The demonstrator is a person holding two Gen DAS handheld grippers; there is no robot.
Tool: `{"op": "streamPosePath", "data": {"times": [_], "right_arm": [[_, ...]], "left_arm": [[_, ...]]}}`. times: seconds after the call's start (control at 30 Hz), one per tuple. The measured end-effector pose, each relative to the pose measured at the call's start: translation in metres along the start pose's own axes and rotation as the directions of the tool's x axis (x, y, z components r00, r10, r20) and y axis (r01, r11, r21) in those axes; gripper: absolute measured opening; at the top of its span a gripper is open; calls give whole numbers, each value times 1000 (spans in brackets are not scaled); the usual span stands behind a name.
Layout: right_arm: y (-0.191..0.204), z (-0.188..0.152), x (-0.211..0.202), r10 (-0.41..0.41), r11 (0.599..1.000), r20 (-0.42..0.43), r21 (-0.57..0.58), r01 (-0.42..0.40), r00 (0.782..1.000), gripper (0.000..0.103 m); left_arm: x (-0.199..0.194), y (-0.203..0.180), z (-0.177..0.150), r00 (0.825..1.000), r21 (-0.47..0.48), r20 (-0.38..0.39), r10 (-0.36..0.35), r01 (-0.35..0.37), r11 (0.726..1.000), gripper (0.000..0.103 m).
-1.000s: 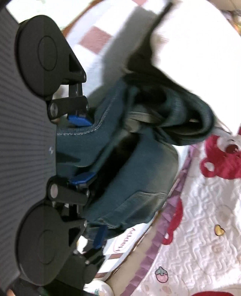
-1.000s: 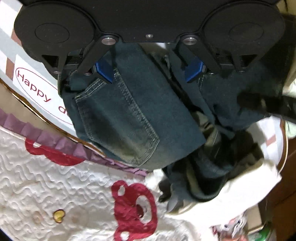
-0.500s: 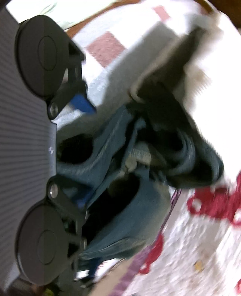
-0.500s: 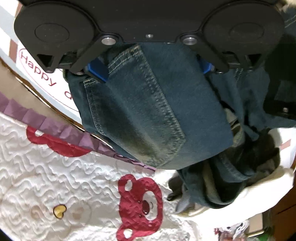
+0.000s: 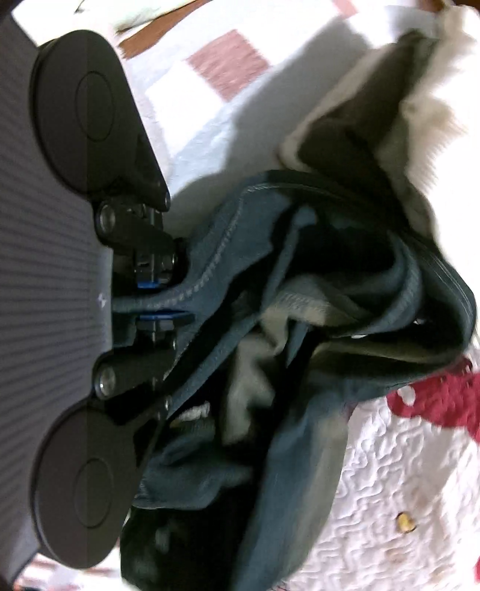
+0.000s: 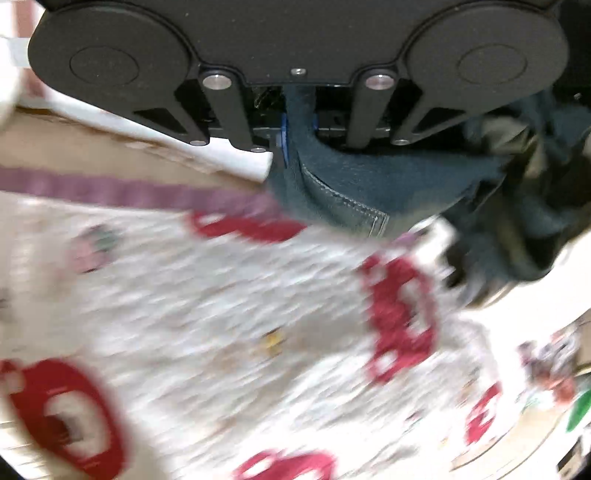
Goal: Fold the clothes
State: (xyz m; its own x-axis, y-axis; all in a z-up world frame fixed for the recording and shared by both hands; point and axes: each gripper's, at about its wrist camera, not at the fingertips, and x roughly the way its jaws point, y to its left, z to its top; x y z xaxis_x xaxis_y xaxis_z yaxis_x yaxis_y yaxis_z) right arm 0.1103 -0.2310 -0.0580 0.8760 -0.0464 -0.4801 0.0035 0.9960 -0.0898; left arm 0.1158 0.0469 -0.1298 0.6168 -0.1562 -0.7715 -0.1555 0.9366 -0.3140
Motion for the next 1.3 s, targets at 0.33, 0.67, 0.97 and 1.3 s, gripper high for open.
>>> {"op": "streamPosePath", "data": {"times": [0.33, 0.67, 0.97, 1.3], "right_arm": [[-133, -22, -87, -302, 925, 14, 247, 289, 953, 8], [-183, -73, -56, -360, 822, -188, 399, 406, 914, 18], [-198, -93, -69, -251, 779, -236, 526, 341, 939, 47], [-253, -161, -116, -352, 703, -299, 541, 462, 887, 74]], "left_arm": [[-24, -15, 3, 996, 45, 80, -46, 42, 998, 7], [-7, -14, -3, 1000, 35, -1, -11, 11, 999, 30], [-3, -7, -9, 998, 35, -46, 53, -52, 998, 56], [-47, -66, -27, 1000, 250, -2, -24, 24, 968, 56]]}}
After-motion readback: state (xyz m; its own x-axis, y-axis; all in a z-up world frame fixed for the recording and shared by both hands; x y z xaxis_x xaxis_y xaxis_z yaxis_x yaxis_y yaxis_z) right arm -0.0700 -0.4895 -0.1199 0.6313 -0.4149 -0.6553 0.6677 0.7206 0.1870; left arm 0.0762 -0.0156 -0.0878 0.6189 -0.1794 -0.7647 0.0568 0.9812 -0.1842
